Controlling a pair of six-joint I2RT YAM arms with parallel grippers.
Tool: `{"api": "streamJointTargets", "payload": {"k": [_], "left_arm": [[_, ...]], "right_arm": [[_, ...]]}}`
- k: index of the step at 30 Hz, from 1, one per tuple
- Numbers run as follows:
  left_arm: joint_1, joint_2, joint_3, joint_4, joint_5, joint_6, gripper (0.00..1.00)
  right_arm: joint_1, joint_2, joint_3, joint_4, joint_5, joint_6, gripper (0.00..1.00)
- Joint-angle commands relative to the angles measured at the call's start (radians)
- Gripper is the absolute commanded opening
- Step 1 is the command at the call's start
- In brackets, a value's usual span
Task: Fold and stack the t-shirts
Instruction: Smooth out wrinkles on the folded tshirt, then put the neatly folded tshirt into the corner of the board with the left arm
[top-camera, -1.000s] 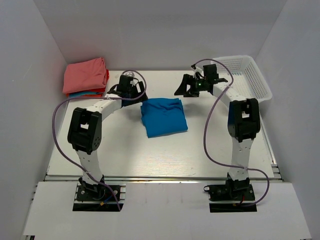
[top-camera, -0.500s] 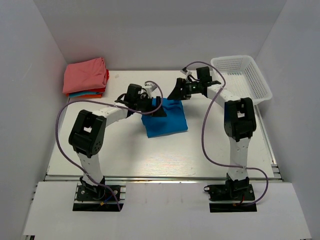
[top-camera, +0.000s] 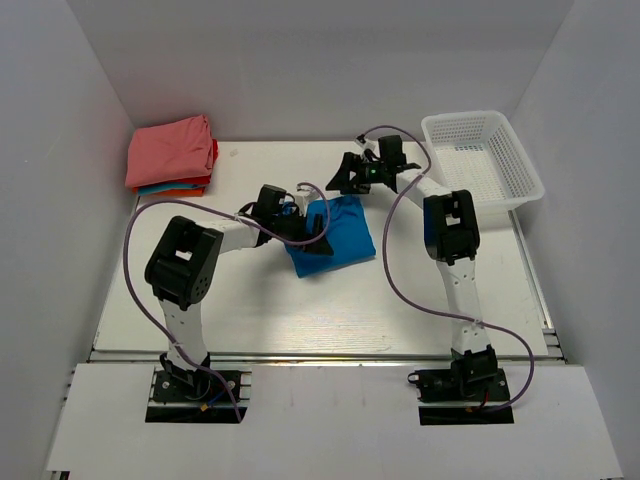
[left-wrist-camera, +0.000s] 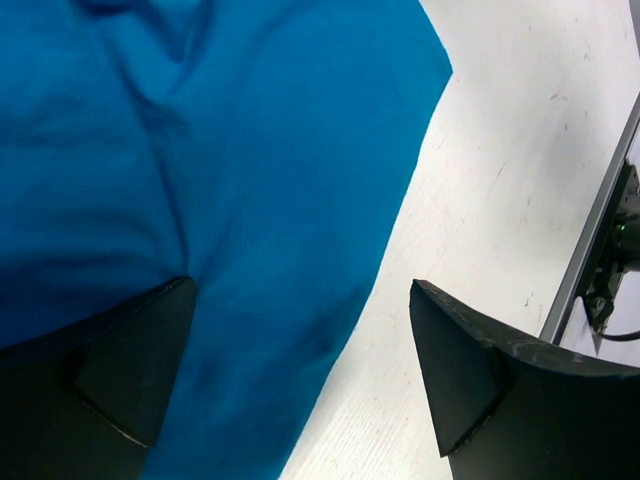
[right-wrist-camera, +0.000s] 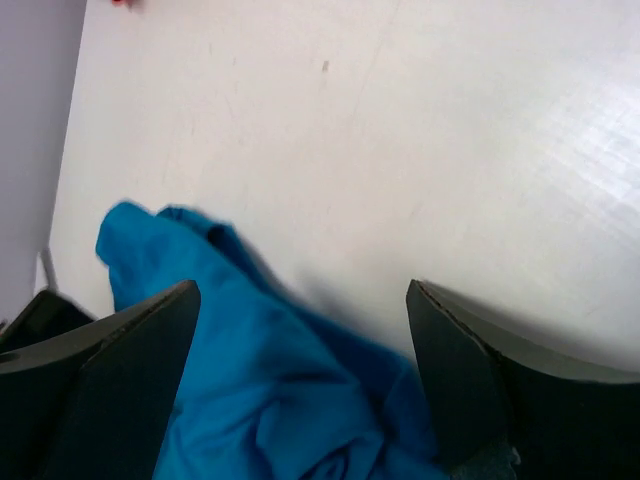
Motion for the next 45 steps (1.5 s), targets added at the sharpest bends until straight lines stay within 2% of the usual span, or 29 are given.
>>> {"api": "streamJointTargets", "payload": {"k": [1, 4, 7, 11, 16, 17, 18, 19, 21, 22, 25, 28, 37, 41, 44, 45], "left_arm": [[-0.003, 0.044, -0.051, -0.165, -0.042, 0.071, 1.0], [-0.003, 0.044, -0.06, -0.165, -0.042, 0.08, 1.0], [-0.003, 0.022, -0.021, -0.174, -0.042, 0.089, 1.0], [-0.003, -0.024, 0.074, -0.174, -0.1, 0.069, 1.0], [-0.003, -0.148, 0.138, -0.144, -0.242, 0.006, 1.0], [-0.003, -0.171, 0.124, -0.135, -0.291, -0.006, 1.0], [-0.003, -0.191, 0.115, -0.134, -0.313, -0.02, 1.0], [-0.003, -0.223, 0.101, -0.134, -0.368, -0.037, 1.0], [-0.003, -0.247, 0.09, -0.16, -0.433, -0.067, 1.0], [0.009, -0.27, 0.07, -0.17, -0.488, -0.092, 1.0], [0.019, -0.28, 0.036, -0.17, -0.558, -0.135, 1.0], [0.019, -0.251, 0.036, -0.196, -0.615, -0.135, 1.0], [0.019, -0.099, 0.078, -0.205, -0.703, -0.21, 1.0], [0.019, -0.01, 0.114, -0.147, -0.646, -0.219, 1.0], [0.019, 0.058, 0.134, -0.127, -0.606, -0.219, 0.94], [0.019, 0.067, 0.134, -0.109, -0.561, -0.18, 0.89]], "right_arm": [[-0.009, 0.05, 0.033, 0.138, 0.119, 0.013, 0.9], [-0.015, 0.027, 0.033, 0.194, 0.113, -0.017, 0.9], [-0.008, -0.018, 0.066, 0.162, 0.077, -0.068, 0.9], [-0.003, -0.195, 0.001, 0.124, 0.061, -0.151, 0.9], [0.0, -0.407, -0.268, 0.137, 0.119, -0.205, 0.9], [0.0, -0.514, -0.349, 0.145, 0.167, -0.211, 0.9], [0.0, -0.55, -0.394, 0.156, 0.188, -0.199, 0.9], [0.0, -0.663, -0.487, 0.219, 0.24, -0.195, 0.9], [-0.001, -0.735, -0.636, 0.261, 0.317, -0.163, 0.9], [-0.003, -0.824, -0.746, 0.29, 0.356, -0.159, 0.9], [-0.003, -0.936, -0.869, 0.3, 0.418, -0.148, 0.9], [-0.006, -1.012, -0.942, 0.295, 0.436, -0.149, 0.9], [-0.006, -1.086, -0.993, 0.235, 0.444, -0.157, 0.9], [-0.009, -1.089, -1.002, 0.223, 0.441, -0.159, 0.9], [-0.009, -1.098, -1.014, 0.212, 0.443, -0.157, 0.9], [-0.006, -1.102, -1.028, 0.212, 0.458, -0.16, 0.9]]}}
